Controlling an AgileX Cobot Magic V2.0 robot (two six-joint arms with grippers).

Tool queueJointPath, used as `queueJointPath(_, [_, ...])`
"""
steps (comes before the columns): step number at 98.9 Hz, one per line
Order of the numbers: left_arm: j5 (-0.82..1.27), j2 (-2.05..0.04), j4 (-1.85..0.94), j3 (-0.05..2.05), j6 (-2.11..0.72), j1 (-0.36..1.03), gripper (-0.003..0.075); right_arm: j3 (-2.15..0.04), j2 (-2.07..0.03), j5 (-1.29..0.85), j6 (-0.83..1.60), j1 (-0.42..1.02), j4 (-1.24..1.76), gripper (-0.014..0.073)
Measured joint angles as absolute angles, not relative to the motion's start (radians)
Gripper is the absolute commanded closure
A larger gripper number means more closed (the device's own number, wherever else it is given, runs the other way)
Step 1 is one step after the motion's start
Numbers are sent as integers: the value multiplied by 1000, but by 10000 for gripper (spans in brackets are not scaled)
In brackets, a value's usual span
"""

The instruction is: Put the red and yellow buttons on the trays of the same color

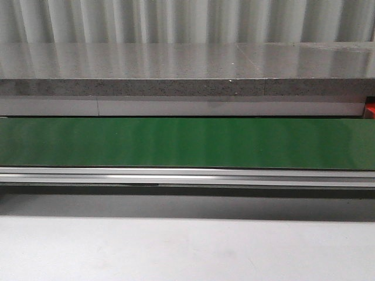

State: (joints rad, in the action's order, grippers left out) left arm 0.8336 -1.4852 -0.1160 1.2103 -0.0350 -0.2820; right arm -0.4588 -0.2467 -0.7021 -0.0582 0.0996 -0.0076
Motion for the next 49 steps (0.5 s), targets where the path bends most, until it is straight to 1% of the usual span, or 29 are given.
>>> queueJointPath(23, [969,-1721,-112,1428,50,-366,236,-459,-247,-702,-58,100,-8,662])
queueJointPath(49, [1013,-1923,-110,1629,136,-381,237,-459,-247,-702,-58,100,-8,662])
